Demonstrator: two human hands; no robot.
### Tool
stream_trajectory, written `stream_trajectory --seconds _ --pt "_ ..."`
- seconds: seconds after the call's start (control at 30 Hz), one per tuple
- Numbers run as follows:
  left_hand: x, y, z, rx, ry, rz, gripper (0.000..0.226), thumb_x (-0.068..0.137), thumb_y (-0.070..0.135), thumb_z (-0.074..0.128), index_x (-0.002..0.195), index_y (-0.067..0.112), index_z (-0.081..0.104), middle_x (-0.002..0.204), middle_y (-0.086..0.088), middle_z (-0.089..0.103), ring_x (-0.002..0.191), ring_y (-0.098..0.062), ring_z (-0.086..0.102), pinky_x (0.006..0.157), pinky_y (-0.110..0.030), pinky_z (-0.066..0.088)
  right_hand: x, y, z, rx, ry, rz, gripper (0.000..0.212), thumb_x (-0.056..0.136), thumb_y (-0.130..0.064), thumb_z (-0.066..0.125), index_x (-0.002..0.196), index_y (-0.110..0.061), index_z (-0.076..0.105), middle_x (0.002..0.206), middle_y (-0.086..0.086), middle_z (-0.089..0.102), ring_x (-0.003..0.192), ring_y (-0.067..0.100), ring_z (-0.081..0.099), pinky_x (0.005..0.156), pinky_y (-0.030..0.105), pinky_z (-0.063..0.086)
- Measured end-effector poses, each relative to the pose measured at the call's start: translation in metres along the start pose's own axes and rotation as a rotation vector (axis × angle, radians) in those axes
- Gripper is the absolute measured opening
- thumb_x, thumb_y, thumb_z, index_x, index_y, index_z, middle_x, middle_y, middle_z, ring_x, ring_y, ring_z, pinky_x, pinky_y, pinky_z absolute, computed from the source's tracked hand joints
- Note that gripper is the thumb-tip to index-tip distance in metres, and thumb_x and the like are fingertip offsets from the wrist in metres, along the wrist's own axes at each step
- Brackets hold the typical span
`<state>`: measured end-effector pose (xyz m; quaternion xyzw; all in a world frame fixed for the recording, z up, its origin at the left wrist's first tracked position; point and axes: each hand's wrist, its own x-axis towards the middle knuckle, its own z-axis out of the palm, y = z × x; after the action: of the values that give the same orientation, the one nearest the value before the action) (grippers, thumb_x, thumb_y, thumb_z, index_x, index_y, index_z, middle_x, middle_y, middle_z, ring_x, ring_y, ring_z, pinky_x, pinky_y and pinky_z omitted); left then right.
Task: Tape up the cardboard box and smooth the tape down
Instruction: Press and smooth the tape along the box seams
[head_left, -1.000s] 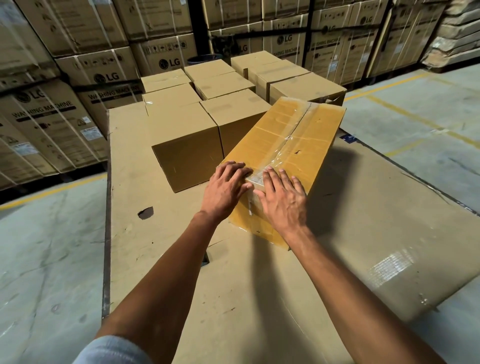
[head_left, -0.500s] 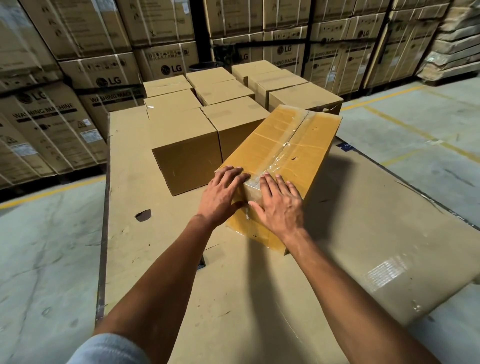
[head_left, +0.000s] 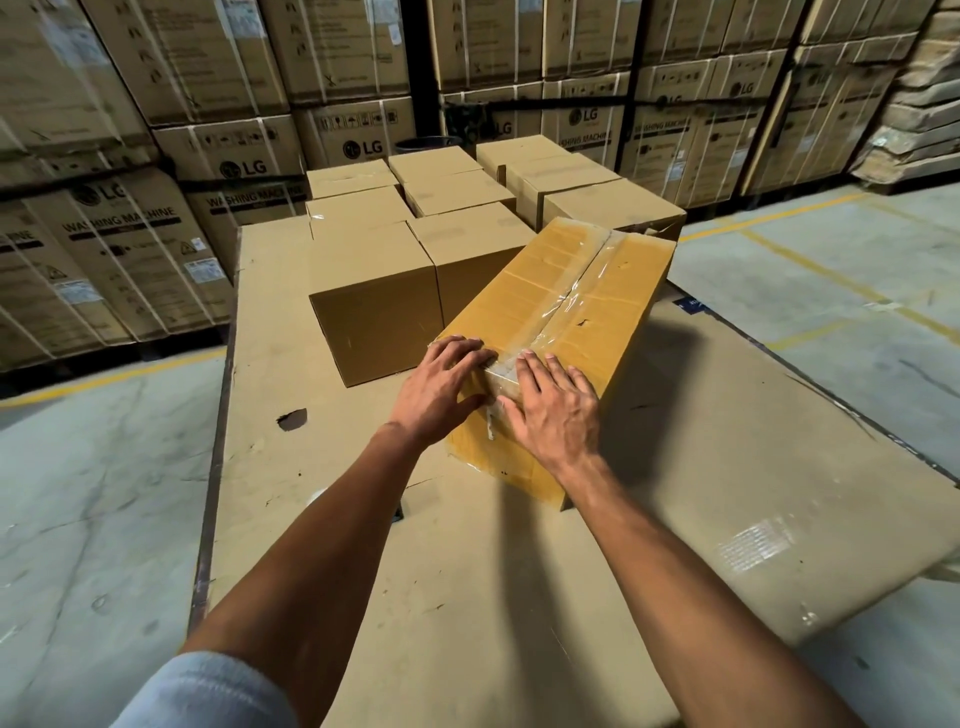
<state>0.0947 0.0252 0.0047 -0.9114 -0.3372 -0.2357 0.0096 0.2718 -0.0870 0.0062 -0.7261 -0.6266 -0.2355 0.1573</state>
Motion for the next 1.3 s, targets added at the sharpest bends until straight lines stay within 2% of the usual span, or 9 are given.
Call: stream_trajectory --seconds 0.17,0.33,0.57,0.73,0.83,0.93,1.03,1.13,1.3 --pt "-0.006 0.028 0.000 0.134 0.040 -0.014 0.063 0.102 0.074 0.051 0.150 0.034 0.058 0.151 0.003 0.060 0.139 -0.025 0.051 0.100 -0.047 0.051 -0.014 0.028 -0.007 0.034 0.040 -0.039 0.063 0.105 -0.064 0.040 0.147 -0.020 0.060 0.150 0.002 0.062 0.134 0.026 0.063 0.109 0.046 0.048" --pt "-0.002 0.057 -0.004 0.233 0.066 -0.043 0.054 0.110 0.073 0.029 0.138 0.041 0.063 0.137 0.008 0.067 0.123 -0.023 0.058 0.104 -0.051 0.039 -0.025 0.050 -0.011 0.115 0.083 -0.013 0.054 0.109 -0.055 0.037 0.141 -0.022 0.067 0.144 -0.002 0.066 0.131 0.023 0.065 0.109 0.046 0.047" --pt "-0.006 0.062 -0.003 0.245 -0.003 -0.072 0.051 0.101 0.062 0.057 0.145 0.037 0.057 0.143 0.003 0.063 0.124 -0.029 0.056 0.099 -0.050 0.043 -0.025 0.054 -0.009 0.123 0.094 -0.052 0.055 0.104 -0.061 0.047 0.137 -0.022 0.069 0.140 0.000 0.069 0.128 0.025 0.067 0.106 0.048 0.050" --pt "-0.016 0.063 0.004 0.251 -0.024 -0.070 0.070 0.093 0.062 0.071 0.155 0.037 0.048 0.153 -0.001 0.055 0.137 -0.032 0.050 0.111 -0.053 0.039 -0.029 0.055 -0.003 0.104 0.077 -0.106 0.067 0.089 -0.058 0.074 0.142 -0.018 0.065 0.145 0.004 0.066 0.131 0.030 0.065 0.108 0.050 0.048" --pt "-0.019 0.063 0.010 0.291 -0.072 -0.087 0.090 0.084 0.064 0.082 0.159 0.036 0.040 0.157 -0.004 0.048 0.146 -0.033 0.043 0.120 -0.056 0.035 -0.032 0.055 -0.003 0.084 0.087 -0.119 0.075 0.083 -0.058 0.079 0.143 -0.016 0.062 0.147 0.005 0.064 0.133 0.030 0.063 0.108 0.050 0.047" --pt "-0.018 0.063 0.012 0.251 0.002 -0.076 0.070 0.098 0.070 0.063 0.155 0.034 0.047 0.154 -0.002 0.051 0.144 -0.031 0.044 0.121 -0.056 0.034 -0.032 0.058 -0.003 0.071 0.116 -0.132 0.068 0.093 -0.062 0.065 0.144 -0.017 0.062 0.148 0.004 0.064 0.135 0.029 0.062 0.108 0.048 0.047" --pt "-0.017 0.064 0.011 0.157 0.077 -0.090 0.047 0.113 0.061 0.038 0.149 0.036 0.054 0.146 0.002 0.055 0.137 -0.027 0.048 0.116 -0.050 0.036 -0.030 0.054 0.001 0.133 0.191 -0.066 0.049 0.110 -0.052 0.043 0.136 -0.019 0.070 0.140 0.002 0.069 0.129 0.027 0.067 0.103 0.045 0.048" --pt "-0.014 0.065 0.014 0.132 0.091 -0.149 0.044 0.114 0.060 0.037 0.146 0.037 0.056 0.144 0.002 0.056 0.134 -0.027 0.047 0.111 -0.050 0.040 -0.029 0.048 0.007 0.141 0.227 -0.017 0.045 0.112 -0.047 0.041 0.131 -0.021 0.073 0.136 -0.001 0.072 0.126 0.025 0.069 0.101 0.044 0.049" --pt "-0.019 0.058 0.025 0.141 0.026 -0.134 0.064 0.100 0.069 0.053 0.155 0.036 0.048 0.156 -0.005 0.049 0.148 -0.033 0.039 0.116 -0.055 0.037 -0.027 0.050 0.008 0.143 0.262 -0.037 0.041 0.109 -0.047 0.050 0.128 -0.021 0.075 0.132 0.000 0.074 0.123 0.026 0.071 0.098 0.043 0.051"
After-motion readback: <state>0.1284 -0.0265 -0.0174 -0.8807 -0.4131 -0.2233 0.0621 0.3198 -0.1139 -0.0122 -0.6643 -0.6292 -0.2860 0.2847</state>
